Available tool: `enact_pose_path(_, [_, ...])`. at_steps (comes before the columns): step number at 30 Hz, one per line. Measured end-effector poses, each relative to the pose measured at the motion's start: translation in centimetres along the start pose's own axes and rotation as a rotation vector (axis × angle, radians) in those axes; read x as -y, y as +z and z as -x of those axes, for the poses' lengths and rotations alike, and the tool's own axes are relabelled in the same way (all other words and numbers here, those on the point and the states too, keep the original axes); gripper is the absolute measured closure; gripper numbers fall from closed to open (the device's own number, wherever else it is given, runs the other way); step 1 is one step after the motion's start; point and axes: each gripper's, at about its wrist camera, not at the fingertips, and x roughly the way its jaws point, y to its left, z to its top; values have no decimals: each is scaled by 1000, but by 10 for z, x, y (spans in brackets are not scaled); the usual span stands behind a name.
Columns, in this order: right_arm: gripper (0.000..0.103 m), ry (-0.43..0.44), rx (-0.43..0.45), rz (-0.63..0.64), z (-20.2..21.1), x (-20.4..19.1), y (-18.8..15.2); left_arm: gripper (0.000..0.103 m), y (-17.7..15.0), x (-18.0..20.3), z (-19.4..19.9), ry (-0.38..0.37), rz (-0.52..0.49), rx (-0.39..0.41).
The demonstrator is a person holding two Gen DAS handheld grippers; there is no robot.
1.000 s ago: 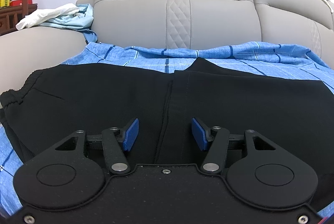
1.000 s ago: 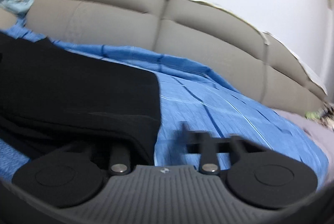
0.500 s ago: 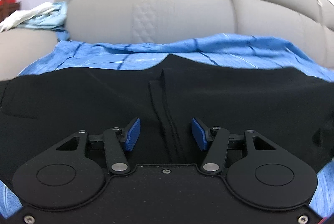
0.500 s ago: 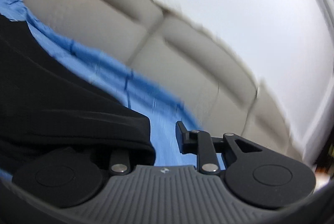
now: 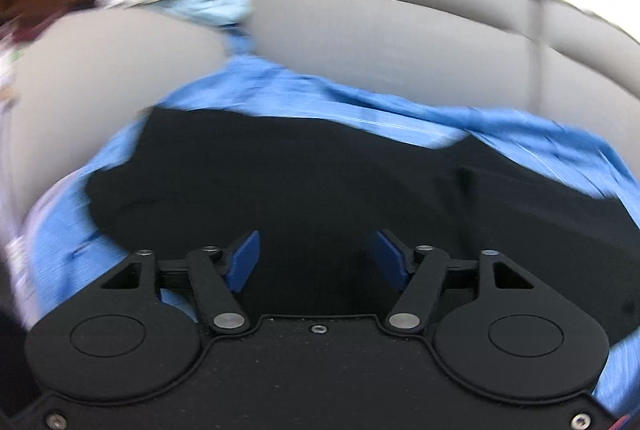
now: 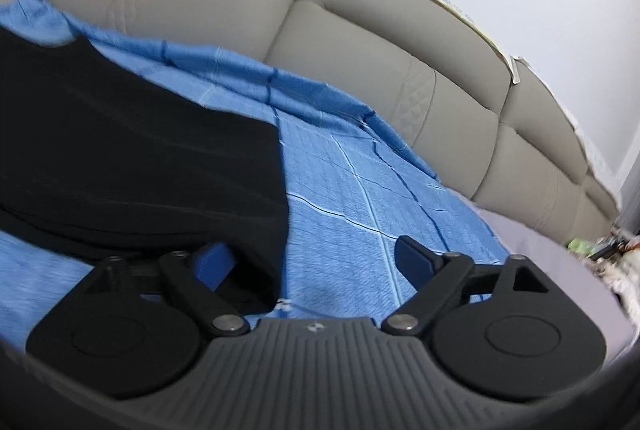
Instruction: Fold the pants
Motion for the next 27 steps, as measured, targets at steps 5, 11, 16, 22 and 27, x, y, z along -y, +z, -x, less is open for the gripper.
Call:
enact_pose_path(5, [0,163,120,-61,30,-24,18,34,0,-53,0,113,169,-17])
enact_pose_path(11, [0,259,227,8,10,-107,55,30,1,-72,-11,163,217,-49])
enact_pose_path(16, [0,370,244,43,-5,-171,88,27,-3,-78,-20,161,243,-67])
enact_pose_path(22, [12,428,143,101,-40,-232,123,23,-3,-81,-25,148,232,-55])
enact_pose_path(27, [27,489,22,-22,-79,-242,128,18,-4,-90,-22,96,307,-33])
